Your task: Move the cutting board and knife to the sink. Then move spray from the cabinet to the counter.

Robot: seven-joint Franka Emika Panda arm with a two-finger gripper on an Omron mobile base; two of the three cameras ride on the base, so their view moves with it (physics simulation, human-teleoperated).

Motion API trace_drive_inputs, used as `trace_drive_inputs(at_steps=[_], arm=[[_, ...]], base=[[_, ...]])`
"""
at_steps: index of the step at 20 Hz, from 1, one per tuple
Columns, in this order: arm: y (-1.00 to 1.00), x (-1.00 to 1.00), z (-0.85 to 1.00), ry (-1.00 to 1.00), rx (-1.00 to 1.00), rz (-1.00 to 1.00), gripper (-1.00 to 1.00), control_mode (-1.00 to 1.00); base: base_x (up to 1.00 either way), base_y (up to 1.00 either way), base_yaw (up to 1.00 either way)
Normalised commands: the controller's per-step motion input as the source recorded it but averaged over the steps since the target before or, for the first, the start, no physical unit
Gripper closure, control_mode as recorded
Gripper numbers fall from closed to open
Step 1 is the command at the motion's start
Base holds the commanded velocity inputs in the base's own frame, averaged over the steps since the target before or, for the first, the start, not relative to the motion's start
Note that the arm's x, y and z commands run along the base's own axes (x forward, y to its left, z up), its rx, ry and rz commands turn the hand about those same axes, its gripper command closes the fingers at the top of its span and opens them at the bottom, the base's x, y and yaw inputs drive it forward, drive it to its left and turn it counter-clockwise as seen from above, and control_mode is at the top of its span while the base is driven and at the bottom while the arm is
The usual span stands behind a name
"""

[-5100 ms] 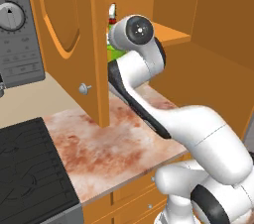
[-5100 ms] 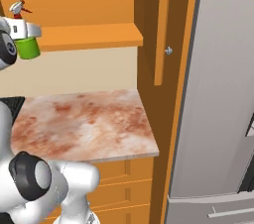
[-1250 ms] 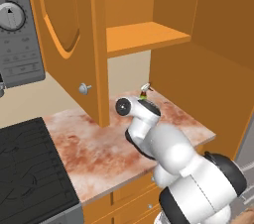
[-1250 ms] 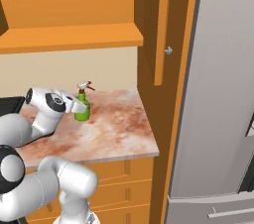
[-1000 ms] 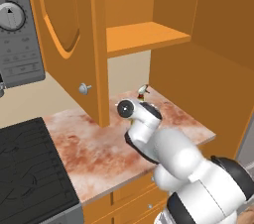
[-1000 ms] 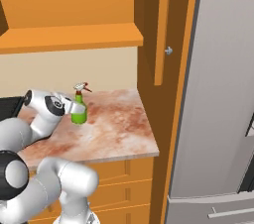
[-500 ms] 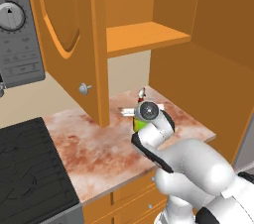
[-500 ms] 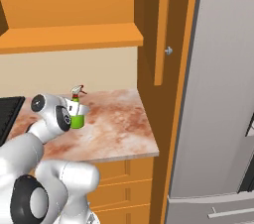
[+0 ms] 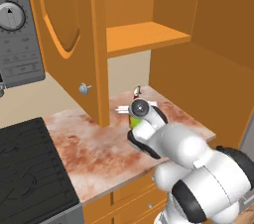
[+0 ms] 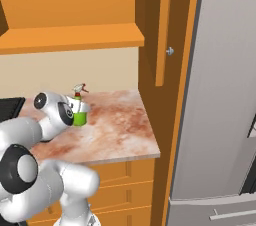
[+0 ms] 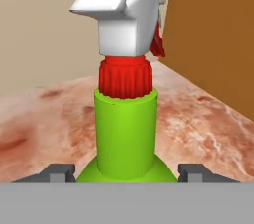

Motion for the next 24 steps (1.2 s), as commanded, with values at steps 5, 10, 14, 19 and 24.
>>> trace_drive_inputs(at_steps=[5, 10, 14, 19, 24], arm=[[0.26, 0.42, -0.14, 0.00, 0.00, -0.18, 1.00, -1.00], [0.00, 0.06, -0.20, 0.00, 0.01, -0.14, 1.00, -1.00], [0.04, 0.11, -0.23, -0.03, 0.00, -0.11, 1.00, -1.00], [0.25, 0.14, -0.27, -0.04, -0.01, -0.09, 1.00, -1.00], [0.28, 0.01, -0.30, -0.05, -0.02, -0.08, 1.00, -1.00]], base=[[0.00, 0.00, 0.00], [0.00, 0.00, 0.00], [0.00, 0.00, 0.00], [0.00, 0.00, 0.00], [0.00, 0.00, 0.00]])
